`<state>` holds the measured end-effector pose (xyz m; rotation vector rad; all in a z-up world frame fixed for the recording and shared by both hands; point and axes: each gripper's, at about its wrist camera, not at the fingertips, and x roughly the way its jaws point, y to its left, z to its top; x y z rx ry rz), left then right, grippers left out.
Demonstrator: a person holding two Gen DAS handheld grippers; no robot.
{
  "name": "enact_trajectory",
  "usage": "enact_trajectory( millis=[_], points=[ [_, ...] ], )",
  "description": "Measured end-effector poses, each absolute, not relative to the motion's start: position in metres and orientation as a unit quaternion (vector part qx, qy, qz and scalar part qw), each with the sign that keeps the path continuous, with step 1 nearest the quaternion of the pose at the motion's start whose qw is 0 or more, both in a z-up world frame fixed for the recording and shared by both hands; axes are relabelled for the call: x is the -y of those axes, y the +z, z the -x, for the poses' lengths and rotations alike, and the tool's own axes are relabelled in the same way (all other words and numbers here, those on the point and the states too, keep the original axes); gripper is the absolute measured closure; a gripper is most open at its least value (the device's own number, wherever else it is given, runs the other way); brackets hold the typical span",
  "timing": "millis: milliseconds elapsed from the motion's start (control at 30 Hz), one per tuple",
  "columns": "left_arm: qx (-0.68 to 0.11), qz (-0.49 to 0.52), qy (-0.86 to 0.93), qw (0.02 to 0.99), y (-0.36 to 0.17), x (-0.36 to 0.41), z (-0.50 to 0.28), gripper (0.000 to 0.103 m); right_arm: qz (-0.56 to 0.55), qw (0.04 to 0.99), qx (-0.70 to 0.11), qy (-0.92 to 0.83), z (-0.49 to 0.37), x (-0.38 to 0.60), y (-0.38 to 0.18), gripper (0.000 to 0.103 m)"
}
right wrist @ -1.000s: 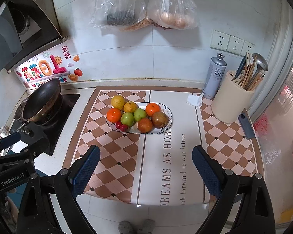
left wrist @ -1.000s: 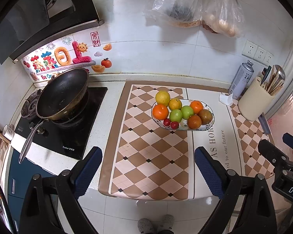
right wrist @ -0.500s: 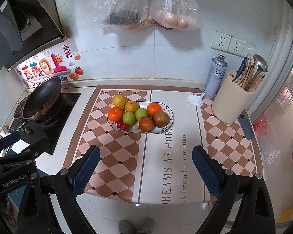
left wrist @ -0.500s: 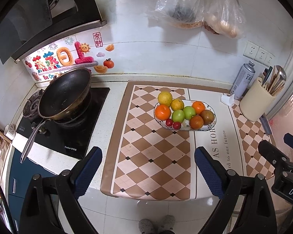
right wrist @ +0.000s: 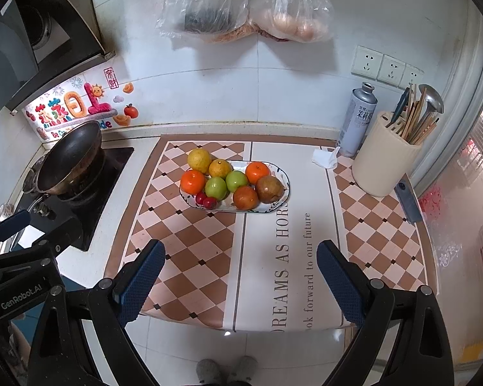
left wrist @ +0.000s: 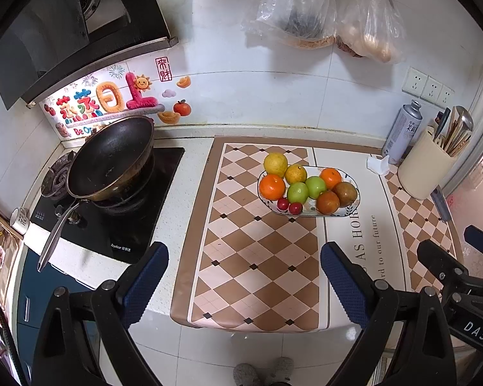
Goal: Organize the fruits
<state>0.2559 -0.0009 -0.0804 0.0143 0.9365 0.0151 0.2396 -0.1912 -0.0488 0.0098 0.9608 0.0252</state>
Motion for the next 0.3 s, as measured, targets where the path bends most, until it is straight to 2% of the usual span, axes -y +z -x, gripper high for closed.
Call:
enact_trajectory(
  millis=[300],
  points=[
    [-0.447,-0.011,0.006,0.894,-0.0793,-0.0004,-0.255,0.006,-0.006,0.887,-0.461,0.01,-0.2414,0.1941,-0.0473,0.006]
  ],
)
